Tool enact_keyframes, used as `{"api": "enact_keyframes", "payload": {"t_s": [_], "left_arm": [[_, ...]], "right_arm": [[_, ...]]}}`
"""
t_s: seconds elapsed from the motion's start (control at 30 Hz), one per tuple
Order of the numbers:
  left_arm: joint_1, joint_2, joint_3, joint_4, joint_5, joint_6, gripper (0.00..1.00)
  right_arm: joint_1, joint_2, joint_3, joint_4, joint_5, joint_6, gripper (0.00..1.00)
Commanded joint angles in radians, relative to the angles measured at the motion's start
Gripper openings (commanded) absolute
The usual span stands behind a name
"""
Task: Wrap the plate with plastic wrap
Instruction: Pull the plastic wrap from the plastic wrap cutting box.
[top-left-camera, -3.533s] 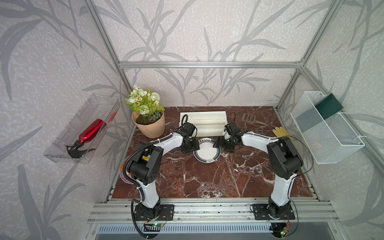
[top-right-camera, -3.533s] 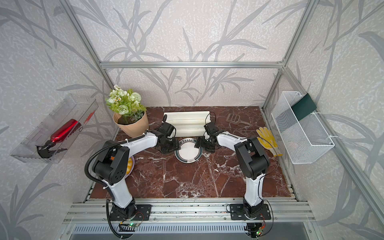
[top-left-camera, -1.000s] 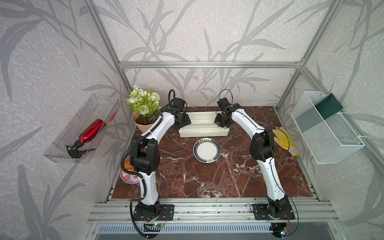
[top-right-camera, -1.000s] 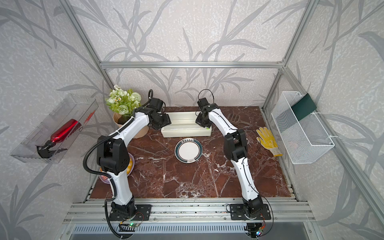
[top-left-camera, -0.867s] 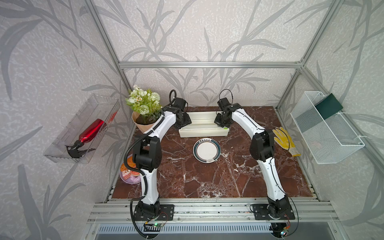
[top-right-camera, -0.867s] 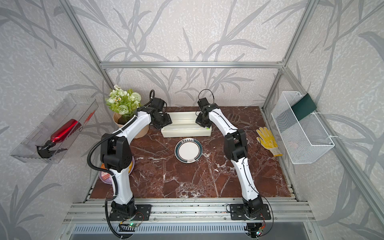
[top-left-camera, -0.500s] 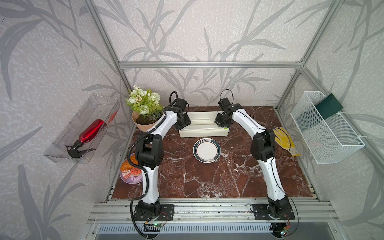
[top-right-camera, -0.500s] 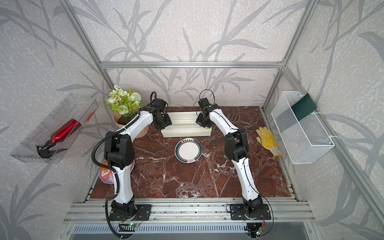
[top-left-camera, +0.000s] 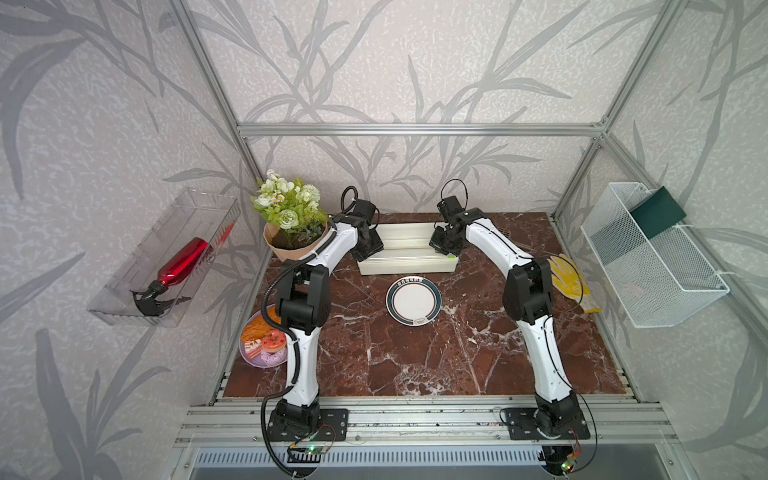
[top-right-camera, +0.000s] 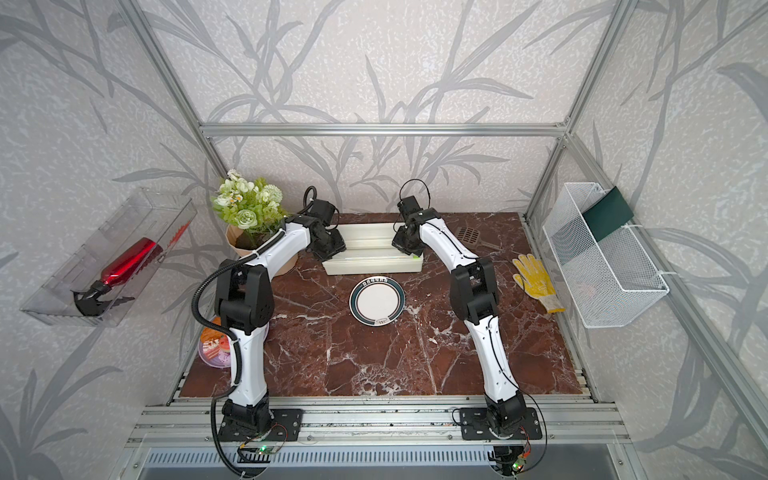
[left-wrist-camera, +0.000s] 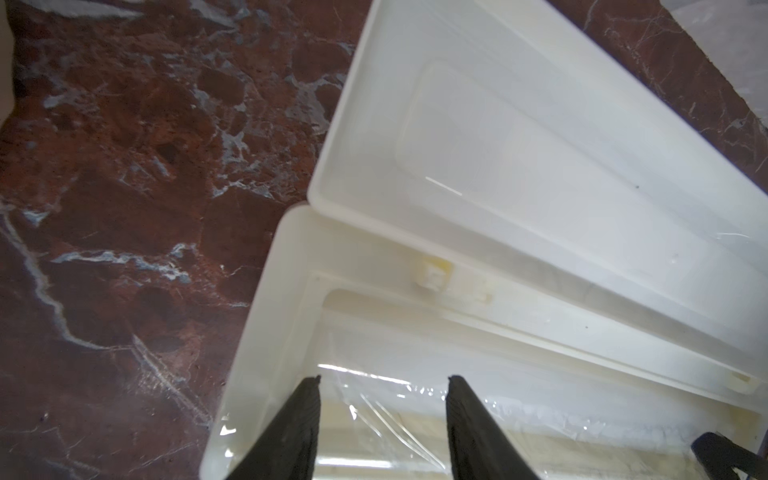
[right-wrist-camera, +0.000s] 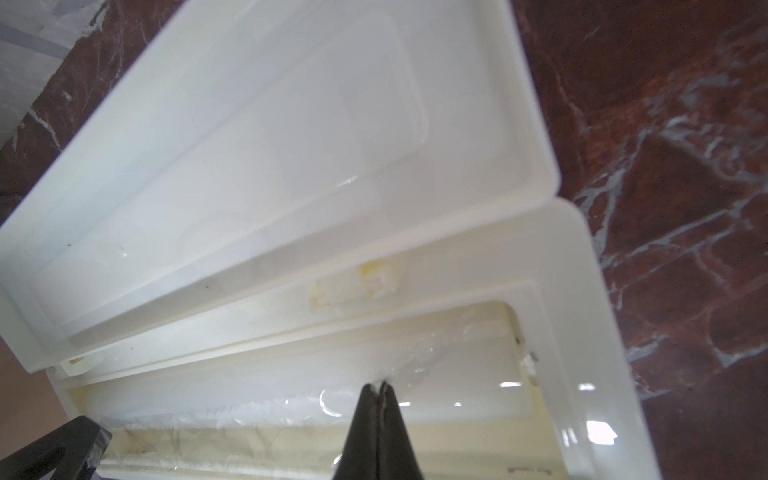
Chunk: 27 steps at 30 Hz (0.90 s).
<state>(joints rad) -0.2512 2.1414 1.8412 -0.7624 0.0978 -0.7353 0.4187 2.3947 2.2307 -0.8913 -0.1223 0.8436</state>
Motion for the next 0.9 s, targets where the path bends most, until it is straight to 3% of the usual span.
{"api": "enact_keyframes", "payload": {"t_s": [0.0,0.47,0.87], "left_arm": [[0.004,0.038,0.013,-0.032,-0.017,-0.015,0.47],[0.003,0.078,0.01,-0.036,-0.016,-0.012,0.33],[0.006,0.101,0.119,-0.092,0.009,0.0,0.09]], "right_arm": [[-0.001,0.025,-0.041,-0.008,0.004,0.005,0.0],[-0.002,0.024,-0.049,-0.005,0.007,0.012,0.0],[-0.012,-0.031,-0.095,0.029,-0.007,0.008,0.0]]}}
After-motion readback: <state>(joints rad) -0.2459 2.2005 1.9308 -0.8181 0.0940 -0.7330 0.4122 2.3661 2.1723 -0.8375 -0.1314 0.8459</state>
